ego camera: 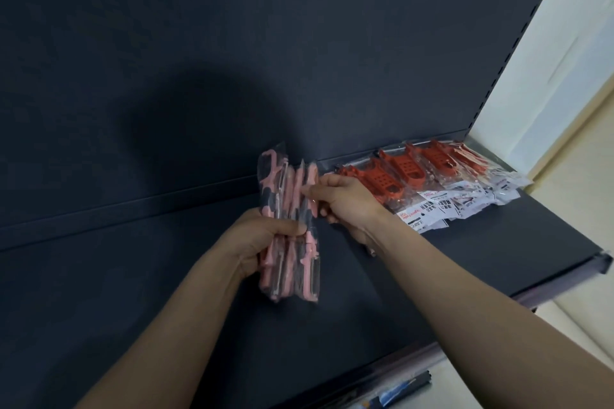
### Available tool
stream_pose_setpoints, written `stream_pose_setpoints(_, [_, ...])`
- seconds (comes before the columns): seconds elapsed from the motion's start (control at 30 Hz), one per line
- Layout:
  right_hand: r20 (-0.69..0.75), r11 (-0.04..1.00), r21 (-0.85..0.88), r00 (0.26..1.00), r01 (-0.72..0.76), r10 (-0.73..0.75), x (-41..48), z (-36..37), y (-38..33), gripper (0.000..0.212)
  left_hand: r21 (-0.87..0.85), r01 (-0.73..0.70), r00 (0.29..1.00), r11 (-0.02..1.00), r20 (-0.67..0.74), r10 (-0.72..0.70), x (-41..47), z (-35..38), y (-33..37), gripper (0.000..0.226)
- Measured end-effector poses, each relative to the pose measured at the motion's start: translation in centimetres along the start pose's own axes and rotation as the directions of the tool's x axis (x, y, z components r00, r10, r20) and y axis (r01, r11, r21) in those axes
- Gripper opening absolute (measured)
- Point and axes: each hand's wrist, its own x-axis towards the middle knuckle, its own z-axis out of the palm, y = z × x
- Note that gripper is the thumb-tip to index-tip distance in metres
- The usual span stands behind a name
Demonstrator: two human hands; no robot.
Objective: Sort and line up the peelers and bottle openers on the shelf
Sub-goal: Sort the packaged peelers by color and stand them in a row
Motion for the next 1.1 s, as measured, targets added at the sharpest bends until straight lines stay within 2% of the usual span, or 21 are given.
stream_pose_setpoints(0.1, [-0.012, 0.997, 0.072, 1.0, 0.022, -0.021, 0.0, -0.3, -0.8, 0.024, -0.059, -0.024, 0.999, 0.998, -0.025, 0.022, -0.2, 0.0, 0.1, 0.025])
stream_pose_setpoints(0.2, [-0.102, 0.994, 0.098, 0.994, 0.046, -0.036, -0.2, -0.8, -1.7, 0.019, -0.079, -0.065, 0.994, 0.995, -0.088, 0.058, -0.5, -0.2, 0.2, 0.037])
stream_pose_setpoints(0.27, [-0.18, 0.987, 0.138, 0.982, 0.08, -0.054, -0.4, -1.5, -2.1, 0.016, -0.054, -0.094, 0.987, 0.994, -0.138, 0.086, -0.5, -0.4, 0.2, 0.041])
stream_pose_setpoints(0.33, [-0.24, 0.978, 0.154, 0.965, 0.142, -0.102, -0.5, -2.3, -2.4, 0.019, 0.018, -0.126, 0.97, 0.992, -0.205, 0.127, -0.5, -0.5, 0.2, 0.032])
stream_pose_setpoints(0.47, [-0.297, 0.978, 0.041, 0.937, 0.204, -0.183, -1.1, -3.3, -2.1, 0.026, 0.161, -0.193, 0.914, 0.968, -0.329, 0.237, -0.5, -0.3, 0.2, 0.026])
stream_pose_setpoints(0.6, [-0.25, 0.949, -0.174, 0.92, 0.263, -0.301, -1.6, -3.2, 0.1, 0.027, 0.175, -0.193, 0.91, 0.965, -0.335, 0.243, -0.7, 0.2, -0.3, 0.025])
stream_pose_setpoints(0.67, [-0.156, 0.848, -0.409, 0.889, 0.337, -0.429, -2.1, -2.8, 1.5, 0.018, 0.179, -0.193, 0.911, 0.965, -0.332, 0.244, -0.8, 0.4, -0.6, 0.024])
stream_pose_setpoints(0.73, [-0.016, 0.652, -0.655, 0.855, 0.382, -0.518, -2.6, -2.6, 3.2, 0.015, 0.172, -0.191, 0.914, 0.967, -0.328, 0.239, -0.8, 0.7, -1.0, 0.023])
stream_pose_setpoints(0.8, [0.087, 0.492, -0.796, 0.871, 0.352, -0.483, -3.0, -2.3, 4.5, 0.021, 0.162, -0.186, 0.917, 0.969, -0.324, 0.231, -0.9, 0.8, -1.2, 0.022])
stream_pose_setpoints(0.87, [0.131, 0.365, -0.879, 0.89, 0.308, -0.436, -3.2, -2.0, 5.4, 0.022, 0.146, -0.182, 0.921, 0.972, -0.32, 0.221, -1.0, 0.9, -1.5, 0.02])
stream_pose_setpoints(1.03, [0.135, 0.199, -0.948, 0.878, 0.249, -0.46, -3.5, -1.7, 5.7, 0.025, 0.129, -0.177, 0.921, 0.976, -0.329, 0.21, -1.5, 0.7, -2.0, 0.019])
stream_pose_setpoints(1.1, [0.11, 0.217, -0.949, 0.884, 0.229, -0.454, -3.4, -1.8, 5.5, 0.027, 0.126, -0.174, 0.922, 0.977, -0.327, 0.207, -1.5, 0.7, -2.1, 0.019])
